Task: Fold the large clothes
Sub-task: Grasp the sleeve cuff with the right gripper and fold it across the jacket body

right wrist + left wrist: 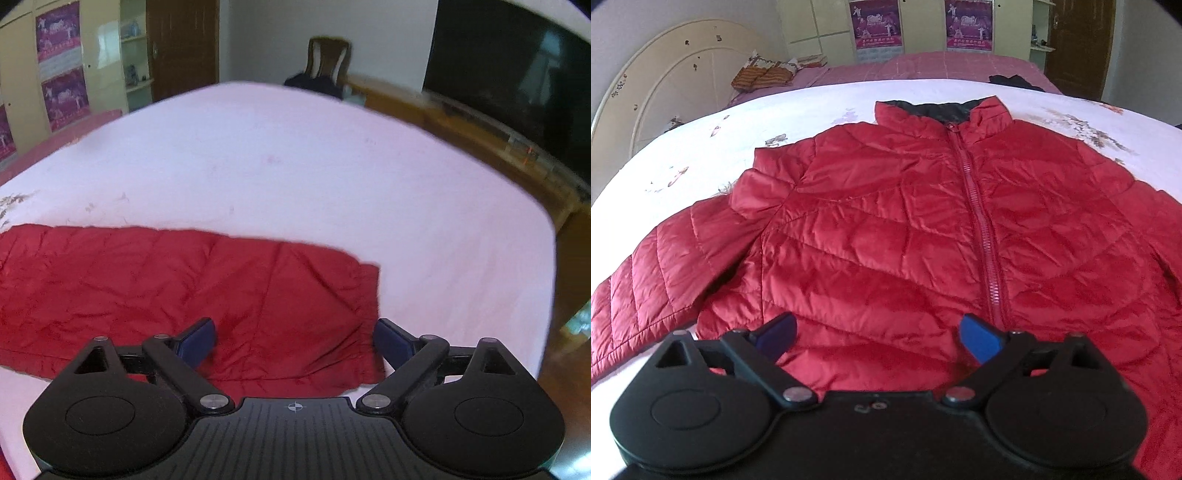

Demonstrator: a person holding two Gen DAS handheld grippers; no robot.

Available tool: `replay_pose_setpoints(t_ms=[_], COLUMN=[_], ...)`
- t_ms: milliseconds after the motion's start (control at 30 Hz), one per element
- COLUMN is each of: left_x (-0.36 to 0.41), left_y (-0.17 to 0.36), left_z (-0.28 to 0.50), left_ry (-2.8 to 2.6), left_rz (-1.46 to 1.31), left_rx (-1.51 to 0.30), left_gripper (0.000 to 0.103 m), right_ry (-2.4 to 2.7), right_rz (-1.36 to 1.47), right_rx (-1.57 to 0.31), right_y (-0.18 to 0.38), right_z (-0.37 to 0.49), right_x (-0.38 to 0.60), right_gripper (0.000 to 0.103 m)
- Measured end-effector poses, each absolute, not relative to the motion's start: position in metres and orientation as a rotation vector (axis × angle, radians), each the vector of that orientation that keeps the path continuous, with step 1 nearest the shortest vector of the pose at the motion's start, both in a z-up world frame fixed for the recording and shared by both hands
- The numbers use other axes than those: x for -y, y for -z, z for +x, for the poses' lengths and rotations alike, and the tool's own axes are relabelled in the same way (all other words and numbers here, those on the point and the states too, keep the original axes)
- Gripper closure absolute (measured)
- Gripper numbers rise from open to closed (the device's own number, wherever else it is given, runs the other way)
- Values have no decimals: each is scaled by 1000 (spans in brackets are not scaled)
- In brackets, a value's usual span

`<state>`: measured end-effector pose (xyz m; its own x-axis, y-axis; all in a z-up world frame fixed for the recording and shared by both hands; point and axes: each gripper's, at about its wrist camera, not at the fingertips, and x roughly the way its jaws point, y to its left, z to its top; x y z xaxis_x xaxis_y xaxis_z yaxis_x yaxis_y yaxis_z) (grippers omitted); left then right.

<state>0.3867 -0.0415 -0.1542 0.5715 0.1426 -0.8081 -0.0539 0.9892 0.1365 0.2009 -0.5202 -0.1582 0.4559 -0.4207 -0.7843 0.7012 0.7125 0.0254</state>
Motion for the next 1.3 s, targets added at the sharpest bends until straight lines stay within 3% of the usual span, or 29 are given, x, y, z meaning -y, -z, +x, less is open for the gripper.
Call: replay_pose_setpoints(t_ms=[33,100,267,300,533,800,1300], left_x=[41,38,27,25,9,-19,-79], left_y=[156,159,168,168,163,147,137], left_z=[389,394,406,407,417,415,407], left_ry=[-122,-141,-181,-184,-190,-213,-224], left_rz=[104,108,96,93,58,9,-98], left_rx=[-957,-956,-951,-947,-937,-922,-909], left_gripper=[9,10,12,12,16,18,18], right_ry=[693,654,580,557,345,-35,-492], right_rz=[394,425,446,454,422,329,314], right_rx=[-845,-831,-801,-784,-657,-598,-842], right_y=[160,162,155,150,105,72,133], right_z=[201,205,212,214,257,347,431], right_x=[521,522,513,511,474,368,165], right_gripper=[12,45,90,93,93,93,92])
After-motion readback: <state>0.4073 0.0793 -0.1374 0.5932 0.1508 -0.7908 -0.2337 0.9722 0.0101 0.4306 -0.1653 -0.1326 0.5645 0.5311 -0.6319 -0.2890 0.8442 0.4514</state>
